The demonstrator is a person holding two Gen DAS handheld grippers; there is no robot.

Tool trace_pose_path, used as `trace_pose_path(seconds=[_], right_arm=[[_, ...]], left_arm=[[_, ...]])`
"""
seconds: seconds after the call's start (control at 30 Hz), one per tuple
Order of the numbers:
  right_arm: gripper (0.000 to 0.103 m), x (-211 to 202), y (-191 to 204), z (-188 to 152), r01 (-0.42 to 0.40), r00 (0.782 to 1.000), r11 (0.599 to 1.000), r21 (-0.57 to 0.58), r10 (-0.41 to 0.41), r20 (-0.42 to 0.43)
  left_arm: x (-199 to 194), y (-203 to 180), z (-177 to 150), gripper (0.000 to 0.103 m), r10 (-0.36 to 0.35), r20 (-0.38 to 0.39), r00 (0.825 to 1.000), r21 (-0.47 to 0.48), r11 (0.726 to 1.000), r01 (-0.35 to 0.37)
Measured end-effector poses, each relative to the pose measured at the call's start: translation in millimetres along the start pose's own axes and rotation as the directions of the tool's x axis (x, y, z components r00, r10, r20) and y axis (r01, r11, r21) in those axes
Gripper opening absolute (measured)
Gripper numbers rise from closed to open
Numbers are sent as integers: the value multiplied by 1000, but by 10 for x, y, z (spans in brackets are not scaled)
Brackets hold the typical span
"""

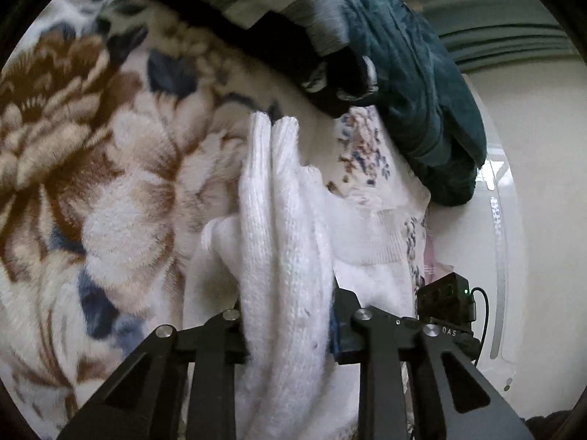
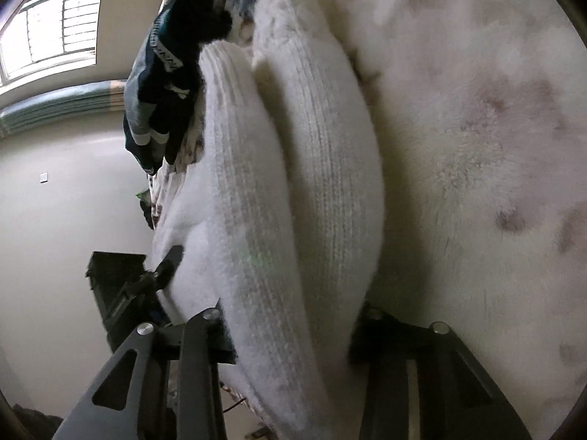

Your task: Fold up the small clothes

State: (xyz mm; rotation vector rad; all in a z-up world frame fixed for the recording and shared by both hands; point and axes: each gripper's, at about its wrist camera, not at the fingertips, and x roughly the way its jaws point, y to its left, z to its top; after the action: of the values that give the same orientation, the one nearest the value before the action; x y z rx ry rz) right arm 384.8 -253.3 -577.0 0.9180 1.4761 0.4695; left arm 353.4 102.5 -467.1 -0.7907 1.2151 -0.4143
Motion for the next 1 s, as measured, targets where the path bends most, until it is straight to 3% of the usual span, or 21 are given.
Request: trace_pose_path(seconds=[0.2,0.33,0.53,0.7,0.83,1.0], right_arm=[[37,-232,431,-28,-9,999,998,-60,11,40],[36,-436,884,45,-22,997,993,-113,30,72],[36,-696,1778,416,-50,989,977,-207,78,129],[36,-548,2563,1205,-60,978,965,-257,108,177],[36,-54,2924,2018,-45,978,966,-255,95,188],[36,611,2992,2815,45,983,975,-217,-4,183]], left_arm=[[-344,-320,91,21,2,48,999,53,999,-4],[-630,-578,328,21,-14,89,996,70,998,8],[-1124,-1117,1149,21,-35,179,983,156,988,6],[-1239,-1218,2079,21,-19,236,972,195,980,-28],[-982,-952,2937,22,37,242,970,165,983,-79],[-424,-431,3611,24,199,164,966,157,962,-225]])
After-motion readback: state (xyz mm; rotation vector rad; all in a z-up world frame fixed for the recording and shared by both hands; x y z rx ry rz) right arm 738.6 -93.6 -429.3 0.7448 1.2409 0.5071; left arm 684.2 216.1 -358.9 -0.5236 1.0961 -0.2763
